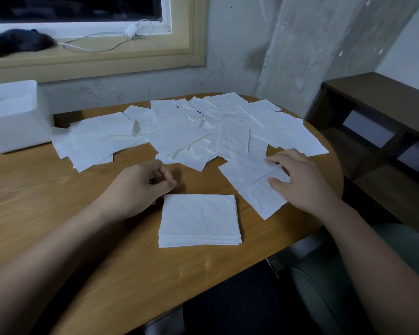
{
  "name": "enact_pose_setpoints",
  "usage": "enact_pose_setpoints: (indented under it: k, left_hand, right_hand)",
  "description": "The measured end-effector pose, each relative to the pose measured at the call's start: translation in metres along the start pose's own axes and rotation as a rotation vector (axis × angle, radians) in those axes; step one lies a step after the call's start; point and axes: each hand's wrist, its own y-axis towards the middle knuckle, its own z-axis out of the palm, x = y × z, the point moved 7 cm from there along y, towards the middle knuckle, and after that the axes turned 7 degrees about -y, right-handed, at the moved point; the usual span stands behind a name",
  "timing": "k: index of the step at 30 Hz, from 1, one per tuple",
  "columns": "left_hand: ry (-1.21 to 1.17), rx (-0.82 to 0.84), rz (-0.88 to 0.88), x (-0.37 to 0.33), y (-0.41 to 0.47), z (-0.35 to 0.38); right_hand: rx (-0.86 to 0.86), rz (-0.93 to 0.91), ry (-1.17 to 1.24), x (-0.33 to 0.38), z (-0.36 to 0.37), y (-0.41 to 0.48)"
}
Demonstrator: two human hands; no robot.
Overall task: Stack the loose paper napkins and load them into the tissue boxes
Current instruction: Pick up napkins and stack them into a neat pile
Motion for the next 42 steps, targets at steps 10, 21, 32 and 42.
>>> enact_pose_setpoints:
  k: [10, 21, 32, 42]
  left_hand:
    - [-0.027, -0.008, 0.012, 0.0, 0.0, -0.001]
    - [-0.12, -0.089, 0.232, -0.041, -0.015, -0.014]
    - [-0.208, -0.073, 0.347, -0.07, -0.034, -0.022]
    - [-0.369, 0.19, 0.041, -0.042, -0.02, -0.019]
  right_hand:
    - [0.004, -0.09, -0.056, 0.0, 0.004, 0.014]
    - [-0.169, -0.208, 0.121, 0.069, -0.071, -0.013]
    - [-0.093, -0.299, 0.423, 0.137, -0.088, -0.036]
    - [0.219, 0.085, 0.938, 0.108, -0.023, -0.043]
